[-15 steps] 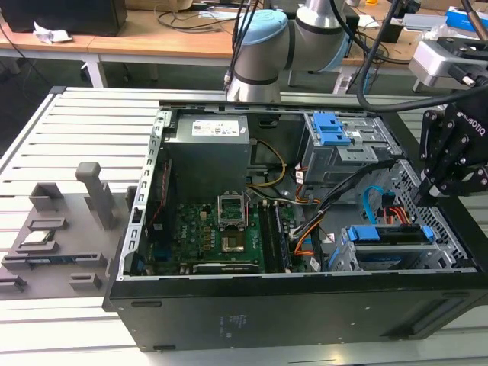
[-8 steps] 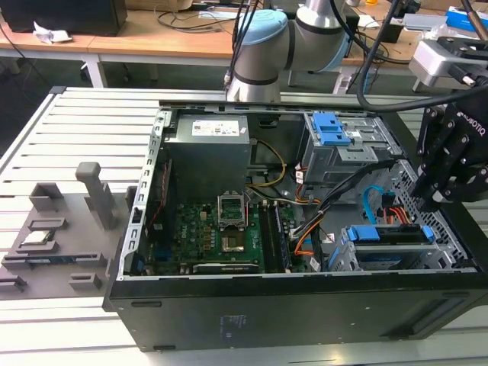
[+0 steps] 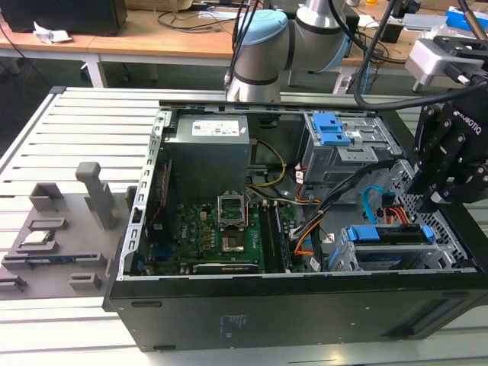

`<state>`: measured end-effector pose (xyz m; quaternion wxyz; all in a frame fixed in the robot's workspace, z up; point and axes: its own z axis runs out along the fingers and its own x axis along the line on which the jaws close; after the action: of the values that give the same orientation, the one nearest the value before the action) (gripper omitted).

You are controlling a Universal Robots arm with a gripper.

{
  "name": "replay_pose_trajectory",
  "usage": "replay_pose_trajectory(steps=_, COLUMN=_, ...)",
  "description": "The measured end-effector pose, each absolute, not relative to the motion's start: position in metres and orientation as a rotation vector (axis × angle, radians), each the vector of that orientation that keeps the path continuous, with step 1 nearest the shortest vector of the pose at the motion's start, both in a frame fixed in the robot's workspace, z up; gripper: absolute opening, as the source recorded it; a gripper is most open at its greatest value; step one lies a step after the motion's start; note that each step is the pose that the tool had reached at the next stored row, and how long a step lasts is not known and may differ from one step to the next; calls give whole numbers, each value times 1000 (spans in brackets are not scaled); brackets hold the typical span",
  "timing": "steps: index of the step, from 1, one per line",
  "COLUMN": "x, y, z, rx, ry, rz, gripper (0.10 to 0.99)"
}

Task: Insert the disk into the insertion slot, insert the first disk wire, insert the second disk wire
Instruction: 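Insert the second disk wire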

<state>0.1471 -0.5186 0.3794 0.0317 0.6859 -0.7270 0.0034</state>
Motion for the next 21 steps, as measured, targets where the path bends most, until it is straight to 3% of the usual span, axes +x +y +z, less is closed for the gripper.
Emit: replay_pose_trajectory(steps=21, x=112, y=-506, z=370, rx=2110, ry=-2236, rz=17, gripper=361)
